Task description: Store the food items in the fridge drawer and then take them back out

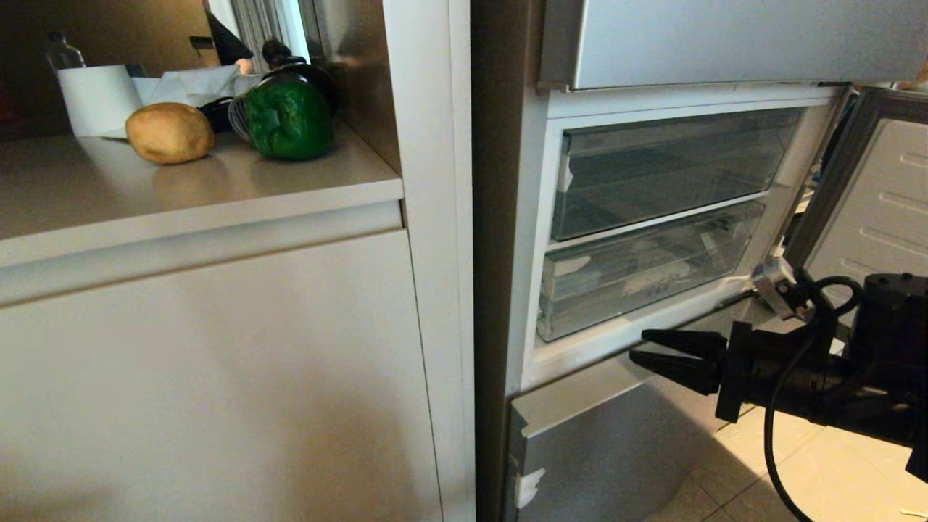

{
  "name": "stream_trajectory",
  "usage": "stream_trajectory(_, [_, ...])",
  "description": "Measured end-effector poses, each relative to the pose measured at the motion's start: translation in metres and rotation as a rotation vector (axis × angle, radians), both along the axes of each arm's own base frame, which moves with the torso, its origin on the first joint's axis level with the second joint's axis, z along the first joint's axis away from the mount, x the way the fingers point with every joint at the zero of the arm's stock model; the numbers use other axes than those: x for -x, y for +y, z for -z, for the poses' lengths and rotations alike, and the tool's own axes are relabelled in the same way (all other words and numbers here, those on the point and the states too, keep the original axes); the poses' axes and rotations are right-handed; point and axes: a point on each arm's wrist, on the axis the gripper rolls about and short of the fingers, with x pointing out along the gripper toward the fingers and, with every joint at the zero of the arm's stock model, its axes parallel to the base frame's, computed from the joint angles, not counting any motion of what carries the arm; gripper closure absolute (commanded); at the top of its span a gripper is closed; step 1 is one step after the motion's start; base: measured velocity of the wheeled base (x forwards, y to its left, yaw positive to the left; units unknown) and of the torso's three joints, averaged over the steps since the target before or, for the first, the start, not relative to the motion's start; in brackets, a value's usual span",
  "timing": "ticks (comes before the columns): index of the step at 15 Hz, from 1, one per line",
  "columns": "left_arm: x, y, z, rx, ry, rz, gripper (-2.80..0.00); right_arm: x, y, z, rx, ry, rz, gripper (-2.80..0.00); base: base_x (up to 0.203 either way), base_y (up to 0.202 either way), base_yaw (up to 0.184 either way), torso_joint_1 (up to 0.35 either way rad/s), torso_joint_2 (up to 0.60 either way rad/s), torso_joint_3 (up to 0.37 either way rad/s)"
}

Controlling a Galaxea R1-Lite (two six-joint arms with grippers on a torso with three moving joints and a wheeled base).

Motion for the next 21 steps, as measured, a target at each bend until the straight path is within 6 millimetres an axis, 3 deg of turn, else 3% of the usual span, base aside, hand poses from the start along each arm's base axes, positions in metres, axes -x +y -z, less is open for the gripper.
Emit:
stream_trajectory(5, [0.000, 0.000, 0.000, 0.000, 0.000, 0.000, 0.00, -0.020, 0.007, -0.006, 0.019, -0.056, 0.006, -2.80, 0.000, 0.000, 0.000, 0.000, 0.00, 0.000])
stream_trajectory(8, [0.000, 0.000, 0.000, 0.000, 0.000, 0.000, 0.00, -0.030, 0.015, 0.001, 0.090, -0.105, 0.028, -2.80, 0.000, 0.000, 0.000, 0.000, 0.00, 0.000])
stream_trajectory(14, [0.000, 0.000, 0.000, 0.000, 0.000, 0.000, 0.00, -0.031, 0.051, 0.007, 0.137, -0.261, 0.230, -2.80, 0.000, 0.000, 0.000, 0.000, 0.00, 0.000])
stream_trajectory(21, [0.000, 0.000, 0.000, 0.000, 0.000, 0.000, 0.00, -0.039, 0.068, 0.010, 0.052, -0.273, 0.310, -2.80, 0.000, 0.000, 0.000, 0.000, 0.00, 0.000])
